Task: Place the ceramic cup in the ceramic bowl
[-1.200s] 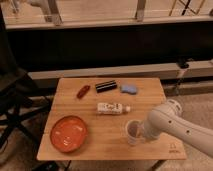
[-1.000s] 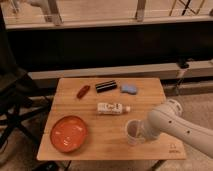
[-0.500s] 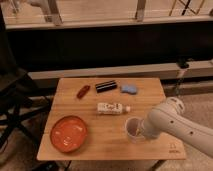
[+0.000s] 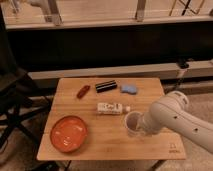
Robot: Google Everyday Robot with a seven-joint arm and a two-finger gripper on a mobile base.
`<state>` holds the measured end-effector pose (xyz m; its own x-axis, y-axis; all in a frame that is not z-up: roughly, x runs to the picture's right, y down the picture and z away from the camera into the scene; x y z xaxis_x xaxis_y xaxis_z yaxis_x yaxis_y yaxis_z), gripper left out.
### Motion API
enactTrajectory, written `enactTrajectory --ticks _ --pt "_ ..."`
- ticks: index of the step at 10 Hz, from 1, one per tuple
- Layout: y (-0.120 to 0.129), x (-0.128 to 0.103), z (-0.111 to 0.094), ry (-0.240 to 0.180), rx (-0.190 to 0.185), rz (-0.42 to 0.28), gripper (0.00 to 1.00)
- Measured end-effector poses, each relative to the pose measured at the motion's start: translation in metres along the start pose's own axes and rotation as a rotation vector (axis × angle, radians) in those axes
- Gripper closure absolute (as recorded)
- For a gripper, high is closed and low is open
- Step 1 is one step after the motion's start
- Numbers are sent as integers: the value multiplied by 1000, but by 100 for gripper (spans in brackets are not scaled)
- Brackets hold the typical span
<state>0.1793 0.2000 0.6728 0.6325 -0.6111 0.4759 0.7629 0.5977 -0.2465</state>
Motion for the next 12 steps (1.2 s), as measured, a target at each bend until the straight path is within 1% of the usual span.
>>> enactTrajectory --ticks 3,6,8,12 --pt "-8 1 3 -2 -2 -4 100" --pt "-14 -6 6 -5 -4 -21 100" --pt "-17 -16 9 -7 -7 -43 100" --pt "-35 -41 13 -9 -12 -92 100"
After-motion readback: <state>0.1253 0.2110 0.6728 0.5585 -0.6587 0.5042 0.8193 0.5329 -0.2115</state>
